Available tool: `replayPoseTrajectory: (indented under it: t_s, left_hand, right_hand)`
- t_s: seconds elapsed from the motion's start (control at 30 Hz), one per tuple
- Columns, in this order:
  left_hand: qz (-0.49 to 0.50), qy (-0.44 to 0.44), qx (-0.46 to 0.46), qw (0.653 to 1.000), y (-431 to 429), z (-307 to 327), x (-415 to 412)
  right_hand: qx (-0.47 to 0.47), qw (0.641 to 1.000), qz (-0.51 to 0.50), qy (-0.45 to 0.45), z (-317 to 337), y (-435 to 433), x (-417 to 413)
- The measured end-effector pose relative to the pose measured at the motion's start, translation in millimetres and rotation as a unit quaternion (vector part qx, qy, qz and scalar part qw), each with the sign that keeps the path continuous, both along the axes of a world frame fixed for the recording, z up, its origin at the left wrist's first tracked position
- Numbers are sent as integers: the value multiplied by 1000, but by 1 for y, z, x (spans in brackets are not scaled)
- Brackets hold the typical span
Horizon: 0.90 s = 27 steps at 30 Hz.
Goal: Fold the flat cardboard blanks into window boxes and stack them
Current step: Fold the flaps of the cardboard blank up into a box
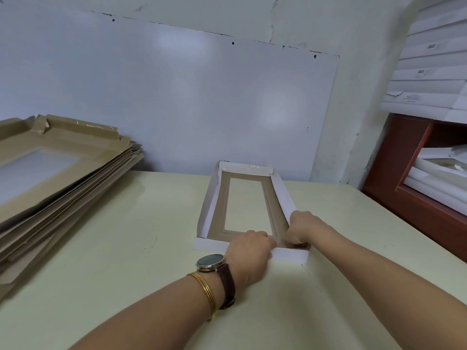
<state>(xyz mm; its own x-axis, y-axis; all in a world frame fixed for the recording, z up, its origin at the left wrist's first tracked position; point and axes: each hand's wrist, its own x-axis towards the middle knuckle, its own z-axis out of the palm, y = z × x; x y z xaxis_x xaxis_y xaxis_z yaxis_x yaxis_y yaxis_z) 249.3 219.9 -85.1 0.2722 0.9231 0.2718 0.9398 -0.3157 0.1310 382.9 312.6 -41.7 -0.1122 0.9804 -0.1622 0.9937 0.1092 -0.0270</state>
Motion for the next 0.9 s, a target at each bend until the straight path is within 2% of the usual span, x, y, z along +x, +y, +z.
replayPoseTrajectory:
  t_s: [0.13,0.33,0.6,0.9]
  left_hand:
    - [0,-2,3,1000,0,-2,0]
    - [0,-7,4,1000,2,-3,-1]
    - [-4,-1,2,1000,1,-2,-1]
    - [-1,-4,-5,1000,3,-2,-3]
  right_hand:
    - [-48,997,43,31,3,3,12]
    - [-77,985,149,-29,8,-2,19]
    - [-161,958,234,-31,32,-7,24]
    - [-120,964,230,-51,27,-4,27]
